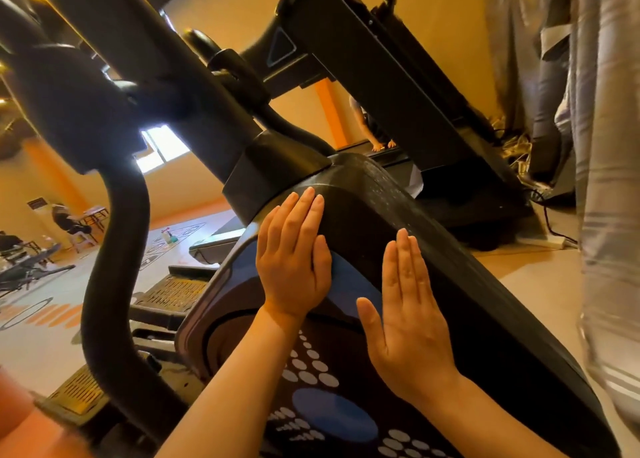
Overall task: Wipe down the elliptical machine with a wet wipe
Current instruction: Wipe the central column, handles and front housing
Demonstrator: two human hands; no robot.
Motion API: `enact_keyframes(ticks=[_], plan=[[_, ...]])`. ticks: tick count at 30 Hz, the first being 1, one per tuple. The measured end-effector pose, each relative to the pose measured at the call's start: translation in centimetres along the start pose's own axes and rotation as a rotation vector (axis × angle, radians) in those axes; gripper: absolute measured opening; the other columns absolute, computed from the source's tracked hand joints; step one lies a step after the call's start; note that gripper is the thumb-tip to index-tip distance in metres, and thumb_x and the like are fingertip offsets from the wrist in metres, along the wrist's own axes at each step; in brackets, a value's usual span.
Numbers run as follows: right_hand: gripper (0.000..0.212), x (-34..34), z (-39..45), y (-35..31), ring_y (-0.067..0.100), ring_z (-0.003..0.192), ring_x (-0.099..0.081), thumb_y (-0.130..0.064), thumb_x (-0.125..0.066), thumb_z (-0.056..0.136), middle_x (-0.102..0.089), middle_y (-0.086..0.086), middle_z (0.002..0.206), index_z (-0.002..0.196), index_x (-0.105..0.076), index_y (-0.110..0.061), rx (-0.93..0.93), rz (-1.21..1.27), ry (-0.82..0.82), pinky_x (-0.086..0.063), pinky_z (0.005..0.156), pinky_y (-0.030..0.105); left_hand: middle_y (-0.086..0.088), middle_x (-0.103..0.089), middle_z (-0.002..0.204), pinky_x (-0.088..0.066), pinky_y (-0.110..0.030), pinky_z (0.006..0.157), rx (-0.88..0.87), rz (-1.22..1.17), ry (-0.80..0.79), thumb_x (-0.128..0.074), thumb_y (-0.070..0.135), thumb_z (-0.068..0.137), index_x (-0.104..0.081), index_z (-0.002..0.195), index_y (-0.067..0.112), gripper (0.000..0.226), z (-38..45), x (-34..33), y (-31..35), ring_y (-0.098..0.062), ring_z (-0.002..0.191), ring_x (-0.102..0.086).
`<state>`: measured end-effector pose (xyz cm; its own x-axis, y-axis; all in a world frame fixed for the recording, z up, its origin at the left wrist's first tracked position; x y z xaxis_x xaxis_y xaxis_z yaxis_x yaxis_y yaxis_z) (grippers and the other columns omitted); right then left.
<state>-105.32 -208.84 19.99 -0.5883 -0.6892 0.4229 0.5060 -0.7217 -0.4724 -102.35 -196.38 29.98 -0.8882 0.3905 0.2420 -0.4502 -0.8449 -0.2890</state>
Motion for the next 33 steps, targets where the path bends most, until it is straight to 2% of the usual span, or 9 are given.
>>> enact_keyframes(ticks=[5, 9, 14, 18, 21, 25, 28, 30, 33], plan=[[0.066, 0.3, 3.8, -3.7, 0.023, 0.151, -0.005, -0.047, -0.019, 0.105, -0.011, 0.014, 0.162, 0.152, -0.018, -0.002, 0.141, 0.100, 0.043, -0.015, 0.122, 0.039, -0.012, -0.057, 0.137, -0.031, -0.038, 0.114, 0.001, 0.031, 0.024, -0.032, 0.029, 0.106, -0.049, 0.135, 0.011, 0.038, -0.1, -0.1, 0.0, -0.026, 0.133, -0.046], [0.060, 0.5, 2.0, -2.4, 0.023, 0.150, -0.011, -0.039, -0.028, 0.105, -0.014, 0.012, 0.162, 0.151, -0.023, -0.001, 0.259, 0.128, 0.009, -0.019, 0.121, 0.038, -0.013, -0.057, 0.137, -0.030, -0.037, 0.116, -0.005, -0.002, 0.018, -0.029, 0.030, 0.106, -0.050, 0.135, 0.010, 0.041, -0.1, 0.0, 0.1, -0.026, 0.133, -0.047], [0.066, 0.3, -4.0, 2.3, 0.026, 0.150, -0.008, -0.046, -0.021, 0.105, -0.006, 0.012, 0.163, 0.152, -0.017, 0.000, 0.082, -0.025, -0.065, -0.015, 0.119, 0.034, -0.013, -0.057, 0.137, -0.027, -0.036, 0.118, 0.020, -0.030, 0.031, -0.030, 0.030, 0.105, -0.050, 0.135, 0.010, 0.041, -0.1, 0.1, 0.2, -0.027, 0.134, -0.046], [0.069, 0.0, -4.2, 2.0, 0.025, 0.150, -0.004, -0.049, -0.015, 0.105, -0.004, 0.015, 0.163, 0.152, -0.015, 0.001, -0.010, -0.075, -0.058, -0.009, 0.119, 0.032, -0.012, -0.056, 0.138, -0.028, -0.036, 0.117, 0.007, -0.022, 0.023, -0.030, 0.031, 0.105, -0.050, 0.135, 0.011, 0.041, 0.0, 0.3, 0.2, -0.026, 0.134, -0.046], [0.069, 0.2, -1.0, -0.6, 0.025, 0.151, -0.005, -0.050, -0.016, 0.105, -0.006, 0.016, 0.162, 0.152, -0.015, 0.001, 0.031, 0.003, -0.006, -0.017, 0.118, 0.038, -0.013, -0.057, 0.138, -0.032, -0.040, 0.115, 0.002, -0.013, 0.018, -0.031, 0.030, 0.105, -0.050, 0.136, 0.010, 0.041, 0.1, 0.3, 0.1, -0.026, 0.134, -0.046], [0.065, 0.3, 2.4, -3.4, 0.023, 0.151, -0.004, -0.046, -0.021, 0.105, -0.008, 0.014, 0.162, 0.152, -0.017, -0.001, 0.174, 0.071, -0.024, -0.015, 0.121, 0.039, -0.014, -0.057, 0.138, -0.033, -0.040, 0.114, -0.003, 0.008, 0.007, -0.030, 0.030, 0.106, -0.050, 0.135, 0.010, 0.041, 0.0, 0.2, 0.0, -0.027, 0.133, -0.047], [0.062, 0.6, 1.0, -2.5, 0.023, 0.151, -0.006, -0.043, -0.023, 0.106, -0.007, 0.010, 0.163, 0.153, -0.016, -0.004, 0.220, 0.141, -0.077, -0.013, 0.122, 0.037, -0.015, -0.057, 0.137, -0.032, -0.039, 0.114, -0.012, 0.009, 0.002, -0.031, 0.030, 0.106, -0.051, 0.135, 0.008, 0.041, -0.1, 0.3, 0.1, -0.028, 0.133, -0.046], [0.062, 0.7, -1.4, -0.7, 0.023, 0.151, -0.005, -0.043, -0.023, 0.106, -0.003, 0.008, 0.164, 0.155, -0.011, -0.006, 0.208, 0.126, -0.109, -0.010, 0.122, 0.034, -0.015, -0.058, 0.137, -0.031, -0.040, 0.115, -0.008, 0.007, 0.001, -0.031, 0.029, 0.106, -0.052, 0.135, 0.007, 0.042, 0.0, 0.4, 0.2, -0.029, 0.133, -0.046], [0.064, 1.1, -5.1, 2.6, 0.017, 0.151, 0.003, -0.049, -0.019, 0.104, 0.011, -0.001, 0.164, 0.156, 0.008, -0.020, 0.079, 0.118, -0.134, -0.004, 0.121, 0.028, -0.015, -0.057, 0.137, -0.030, -0.039, 0.116, 0.000, 0.001, 0.000, -0.032, 0.030, 0.105, -0.053, 0.135, 0.008, 0.042, 0.0, 0.5, 0.3, -0.029, 0.133, -0.046]])
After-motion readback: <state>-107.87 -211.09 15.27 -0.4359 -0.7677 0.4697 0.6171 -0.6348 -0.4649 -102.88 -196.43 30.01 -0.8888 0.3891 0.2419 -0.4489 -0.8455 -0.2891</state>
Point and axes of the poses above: each hand's wrist, its own z-axis towards the middle knuckle, its own x-axis out of the back of the hand, y = z × x, the point moved 5 cm from there along z, towards the middle knuckle
